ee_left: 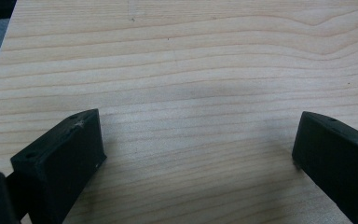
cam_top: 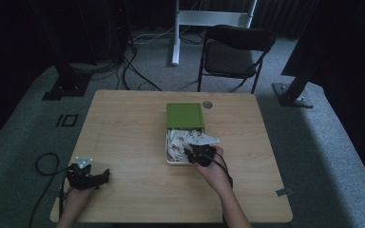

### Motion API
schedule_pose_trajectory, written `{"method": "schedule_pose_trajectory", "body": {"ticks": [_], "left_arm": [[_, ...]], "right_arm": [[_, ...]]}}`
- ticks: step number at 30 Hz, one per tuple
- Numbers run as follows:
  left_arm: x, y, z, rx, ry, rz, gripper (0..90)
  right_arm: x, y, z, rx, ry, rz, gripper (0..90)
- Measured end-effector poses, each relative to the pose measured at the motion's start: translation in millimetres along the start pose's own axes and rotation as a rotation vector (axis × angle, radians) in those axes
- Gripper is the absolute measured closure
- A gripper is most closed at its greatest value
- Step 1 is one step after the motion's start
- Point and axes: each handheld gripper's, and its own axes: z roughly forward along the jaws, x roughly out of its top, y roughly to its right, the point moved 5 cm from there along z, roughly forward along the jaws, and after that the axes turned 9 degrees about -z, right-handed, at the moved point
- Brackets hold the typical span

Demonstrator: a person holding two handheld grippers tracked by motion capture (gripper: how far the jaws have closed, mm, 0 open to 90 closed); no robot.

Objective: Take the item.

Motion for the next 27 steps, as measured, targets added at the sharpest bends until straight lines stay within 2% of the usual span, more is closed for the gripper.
{"method": "schedule_pose_trajectory", "body": {"ticks": [5, 10, 13, 14, 16, 18, 20, 22, 24, 27], "left_arm": [[0.0, 0.0, 0.0, 0.000, 0.000, 0.000, 2.7], [0.0, 0.0, 0.0, 0.000, 0.000, 0.000, 2.8], [0.0, 0.0, 0.0, 0.000, 0.000, 0.000, 2.7], [0.0, 0.0, 0.0, 0.000, 0.000, 0.000, 2.8], [0.0, 0.0, 0.0, 0.000, 0.000, 0.000, 2.7], [0.0, 0.0, 0.0, 0.000, 0.000, 0.000, 2.7], [0.0, -0.1, -0.1, 0.000, -0.002, 0.002, 2.7], [0.0, -0.1, -0.1, 0.000, -0.002, 0.002, 2.8], [-0.1, -0.1, -0.1, 0.000, -0.002, 0.002, 2.7], [0.0, -0.1, -0.1, 0.000, -0.001, 0.001, 2.7]], "right_arm": [[0.8, -1.7, 0.0, -0.005, -0.016, -0.017, 68.0], [1.3, -8.2, -1.6, -0.004, -0.032, -0.071, 65.5], [0.6, -9.0, -1.1, -0.007, -0.062, -0.048, 66.7], [1.0, -8.0, -0.4, -0.023, -0.066, -0.044, 69.3], [1.1, -7.9, 1.9, -0.023, -0.080, -0.044, 71.9], [1.4, -6.6, 4.0, -0.053, -0.086, -0.046, 76.3], [1.6, -7.2, 6.6, -0.062, -0.090, -0.050, 76.7], [0.1, -9.2, 10.2, -0.081, -0.116, -0.083, 75.8], [-0.6, -10.5, 12.2, -0.083, -0.121, -0.086, 76.1], [-2.1, -8.9, 14.9, -0.103, -0.128, -0.078, 84.0]]}}
